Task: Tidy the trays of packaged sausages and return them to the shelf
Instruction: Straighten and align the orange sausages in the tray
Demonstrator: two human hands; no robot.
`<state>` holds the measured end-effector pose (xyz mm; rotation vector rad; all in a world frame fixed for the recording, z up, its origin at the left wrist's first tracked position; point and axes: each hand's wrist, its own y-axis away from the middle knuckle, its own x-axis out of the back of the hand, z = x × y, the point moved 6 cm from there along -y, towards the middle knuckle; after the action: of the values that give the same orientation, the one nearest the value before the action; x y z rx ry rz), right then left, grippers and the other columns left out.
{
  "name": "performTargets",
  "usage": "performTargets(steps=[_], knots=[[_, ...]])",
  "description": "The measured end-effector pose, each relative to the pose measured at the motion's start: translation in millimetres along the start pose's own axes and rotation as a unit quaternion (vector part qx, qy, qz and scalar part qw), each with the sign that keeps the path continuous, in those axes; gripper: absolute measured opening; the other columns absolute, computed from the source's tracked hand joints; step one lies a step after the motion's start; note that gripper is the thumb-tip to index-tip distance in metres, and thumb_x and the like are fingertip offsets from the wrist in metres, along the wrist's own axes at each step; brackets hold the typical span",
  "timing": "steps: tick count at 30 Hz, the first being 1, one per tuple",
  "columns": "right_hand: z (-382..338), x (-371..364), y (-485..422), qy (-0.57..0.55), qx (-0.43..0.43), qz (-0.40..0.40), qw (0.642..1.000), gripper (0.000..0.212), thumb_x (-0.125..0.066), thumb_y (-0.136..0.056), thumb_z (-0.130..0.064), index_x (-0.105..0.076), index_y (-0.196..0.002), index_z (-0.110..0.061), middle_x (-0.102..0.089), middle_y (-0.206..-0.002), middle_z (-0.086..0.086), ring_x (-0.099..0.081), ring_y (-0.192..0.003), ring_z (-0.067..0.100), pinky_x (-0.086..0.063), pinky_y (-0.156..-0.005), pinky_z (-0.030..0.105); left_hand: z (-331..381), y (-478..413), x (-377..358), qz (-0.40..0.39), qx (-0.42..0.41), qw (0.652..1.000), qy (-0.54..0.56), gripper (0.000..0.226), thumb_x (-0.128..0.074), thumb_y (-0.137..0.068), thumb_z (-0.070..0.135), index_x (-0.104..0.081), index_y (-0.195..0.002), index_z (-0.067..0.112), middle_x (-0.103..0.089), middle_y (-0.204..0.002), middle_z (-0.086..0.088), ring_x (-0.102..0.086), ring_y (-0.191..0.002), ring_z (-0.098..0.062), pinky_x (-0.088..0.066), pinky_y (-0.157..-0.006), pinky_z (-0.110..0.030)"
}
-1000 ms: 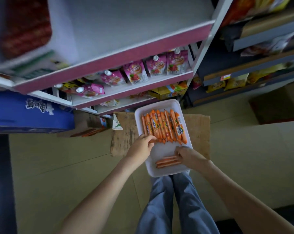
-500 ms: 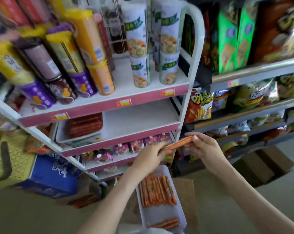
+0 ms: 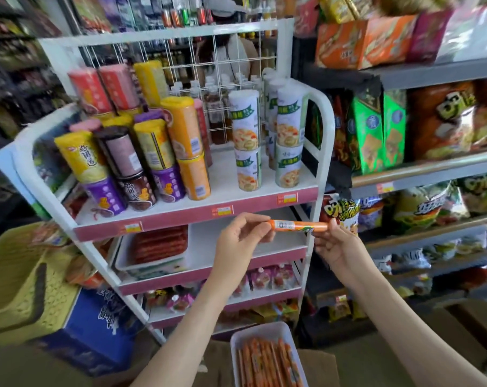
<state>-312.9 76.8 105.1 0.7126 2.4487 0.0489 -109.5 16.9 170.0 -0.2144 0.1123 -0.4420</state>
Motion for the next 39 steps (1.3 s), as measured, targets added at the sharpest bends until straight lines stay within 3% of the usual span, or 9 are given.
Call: performTargets(steps=[5, 11, 17, 23, 27, 30, 32, 36, 39], knots=[[3.0, 0.4, -0.7, 0.049, -0.032, 0.009, 0.998, 0.029, -0.052, -0.096, -0.032, -0.06, -0.08, -0.009, -0.059, -0.06, 0.005, -0.054, -0.054, 0.016, -0.044, -0.06, 0.028, 6.0, -5.4, -2.1, -0.009, -0.003, 1.0, 0.005, 0.009, -0.059, -0.091, 0.011, -0.063, -0.085, 0.007, -0.069, -0.071, -0.004, -0.065, -0.068, -0.019, -0.055, -0.068, -0.028], [5.7, 4.9, -0.1, 0.017, -0.034, -0.014, 0.999, 0.03, -0.043, -0.101, -0.03, -0.063, -0.091, -0.009, -0.054, -0.063, 0.003, -0.051, -0.057, 0.013, -0.045, -0.056, 0.025, -2.8, -10.8, -7.9, -0.025, 0.036, 0.999, -0.026, 0.015, -0.056, -0.094, 0.017, -0.062, -0.083, 0.009, -0.069, -0.075, -0.007, -0.064, -0.068, -0.02, -0.055, -0.069, -0.034], [20.5, 10.5, -0.8, 0.018, -0.076, 0.023, 0.997, 0.032, -0.045, -0.1, -0.032, -0.061, -0.084, -0.009, -0.05, -0.057, 0.002, -0.045, -0.049, 0.011, -0.039, -0.056, 0.024, -12.3, -9.1, -10.2, -0.032, 0.084, 0.996, 0.011, 0.021, -0.052, -0.097, 0.018, -0.063, -0.085, 0.006, -0.068, -0.072, -0.006, -0.063, -0.067, -0.018, -0.055, -0.068, -0.031], [39.2, 2.7, -3.5, -0.019, -0.115, 0.028, 0.993, 0.032, -0.043, -0.101, -0.03, -0.058, -0.084, -0.008, -0.049, -0.056, 0.002, -0.048, -0.049, 0.01, -0.044, -0.05, 0.022, -20.4, -4.4, -5.9, -0.016, 0.113, 0.99, 0.087, 0.023, -0.047, -0.098, 0.014, -0.062, -0.084, 0.004, -0.067, -0.068, -0.005, -0.062, -0.063, -0.013, -0.053, -0.063, -0.025], [55.3, -13.2, 0.7, -0.041, -0.152, 0.02, 0.987, 0.025, -0.045, -0.101, -0.026, -0.055, -0.089, -0.006, -0.052, -0.065, 0.005, -0.052, -0.058, 0.013, -0.05, -0.05, 0.022, -35.3, 2.1, 11.5, 0.036, 0.136, 0.982, 0.128, 0.025, -0.041, -0.101, 0.015, -0.064, -0.099, 0.006, -0.071, -0.09, -0.008, -0.066, -0.082, -0.018, -0.055, -0.076, -0.026], [71.5, -38.5, 6.8, -0.03, -0.171, -0.033, 0.984, 0.023, -0.045, -0.1, -0.023, -0.055, -0.092, -0.004, -0.057, -0.069, 0.007, -0.056, -0.062, 0.015, -0.054, -0.056, 0.022, -48.8, 19.2, 20.6, -0.01, 0.141, 0.989, 0.051, 0.022, -0.047, -0.099, 0.018, -0.058, -0.118, 0.021, -0.066, -0.114, 0.004, -0.061, -0.11, -0.011, -0.049, -0.095, -0.028], [86.6, -61.3, 11.3, -0.014, -0.183, -0.092, 0.979, 0.023, -0.044, -0.1, -0.02, -0.057, -0.093, -0.003, -0.06, -0.07, 0.008, -0.059, -0.062, 0.014, -0.055, -0.058, 0.023, -53.7, 32.2, 27.0, -0.012, 0.154, 0.988, -0.003, 0.03, -0.054, -0.096, 0.02, -0.051, -0.125, 0.023, -0.063, -0.119, 0.01, -0.057, -0.113, -0.002, -0.046, -0.097, -0.022], [127.6, -113.1, 21.8, 0.049, -0.212, -0.253, 0.943, 0.021, -0.045, -0.096, -0.014, -0.059, -0.104, 0.0, -0.066, -0.088, 0.014, -0.064, -0.076, 0.019, -0.055, -0.069, 0.029, -54.5, 51.1, 75.1, 0.142, 0.151, 0.978, -0.021, 0.023, -0.055, -0.095, 0.011, -0.048, -0.116, 0.005, -0.067, -0.1, 0.006, -0.063, -0.094, 0.002, -0.048, -0.084, -0.017], [157.0, -160.5, 32.4, 0.126, -0.199, -0.329, 0.914, 0.021, -0.053, -0.088, -0.009, -0.057, -0.106, 0.001, -0.068, -0.093, 0.01, -0.064, -0.084, 0.021, -0.051, -0.076, 0.031, -44.8, 67.9, 128.8, 0.217, 0.141, 0.962, -0.084, 0.016, -0.051, -0.097, 0.015, -0.051, -0.111, 0.006, -0.066, -0.093, 0.008, -0.063, -0.089, 0.0, -0.048, -0.084, -0.019]])
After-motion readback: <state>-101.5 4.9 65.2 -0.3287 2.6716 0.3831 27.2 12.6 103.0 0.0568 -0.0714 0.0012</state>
